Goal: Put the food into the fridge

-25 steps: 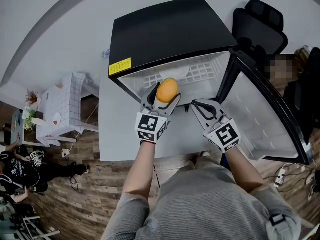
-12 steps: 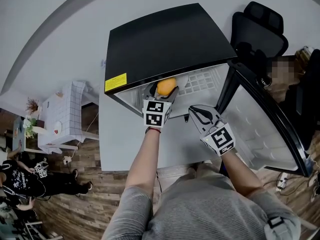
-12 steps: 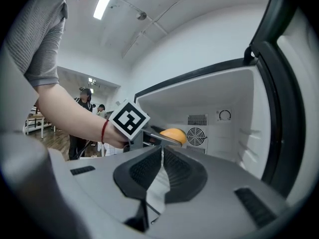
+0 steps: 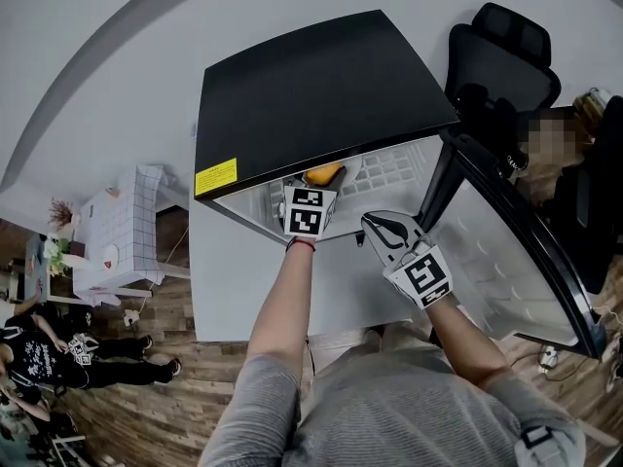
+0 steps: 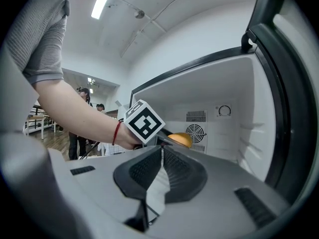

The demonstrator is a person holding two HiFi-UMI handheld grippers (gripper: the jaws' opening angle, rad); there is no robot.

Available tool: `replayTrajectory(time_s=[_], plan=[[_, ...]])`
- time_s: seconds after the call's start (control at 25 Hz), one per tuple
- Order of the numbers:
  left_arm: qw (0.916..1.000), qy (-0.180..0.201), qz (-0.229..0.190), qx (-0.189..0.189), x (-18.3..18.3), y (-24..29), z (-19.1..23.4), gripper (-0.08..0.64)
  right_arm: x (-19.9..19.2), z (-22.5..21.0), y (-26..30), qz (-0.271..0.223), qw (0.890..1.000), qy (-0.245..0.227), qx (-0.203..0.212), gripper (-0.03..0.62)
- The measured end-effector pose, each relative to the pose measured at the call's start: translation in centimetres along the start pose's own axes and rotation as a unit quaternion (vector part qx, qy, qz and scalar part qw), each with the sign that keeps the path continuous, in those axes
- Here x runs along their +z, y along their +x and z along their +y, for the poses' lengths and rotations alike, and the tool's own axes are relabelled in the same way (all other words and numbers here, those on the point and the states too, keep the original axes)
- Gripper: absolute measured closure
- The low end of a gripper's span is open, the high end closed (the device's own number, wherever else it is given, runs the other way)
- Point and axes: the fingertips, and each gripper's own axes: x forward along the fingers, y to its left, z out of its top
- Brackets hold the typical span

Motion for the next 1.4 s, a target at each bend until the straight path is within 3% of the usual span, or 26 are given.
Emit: replayTrajectory(time_s=[0.28, 0.56, 0.96, 1.4], plan=[[0.9989, 0.034, 0.03, 0.015, -0.3, 1.4, 0.6, 0.199, -0.3, -0.5, 0.2, -0.014, 1.0, 0.017, -0.004, 0.578], [0.9963, 0.054, 0.067, 0.003, -1.8, 2.2, 0.1, 0.199, -0.2, -0.5, -0.2, 0.002, 1.0, 0.007, 0.0, 0.578], [0.9995, 0.019, 0.026, -0.007, -0.6, 2.1, 0.5, 0.196, -0.1, -0.7, -0.1, -0.007, 1.0, 0.011, -0.013, 0.578], [0.9998, 0.017, -0.007, -0.01, 0.2, -0.4, 0.4, 0.196, 0.5, 0.1, 0.2, -0.005, 1.0, 0.0, -0.013, 0.578]])
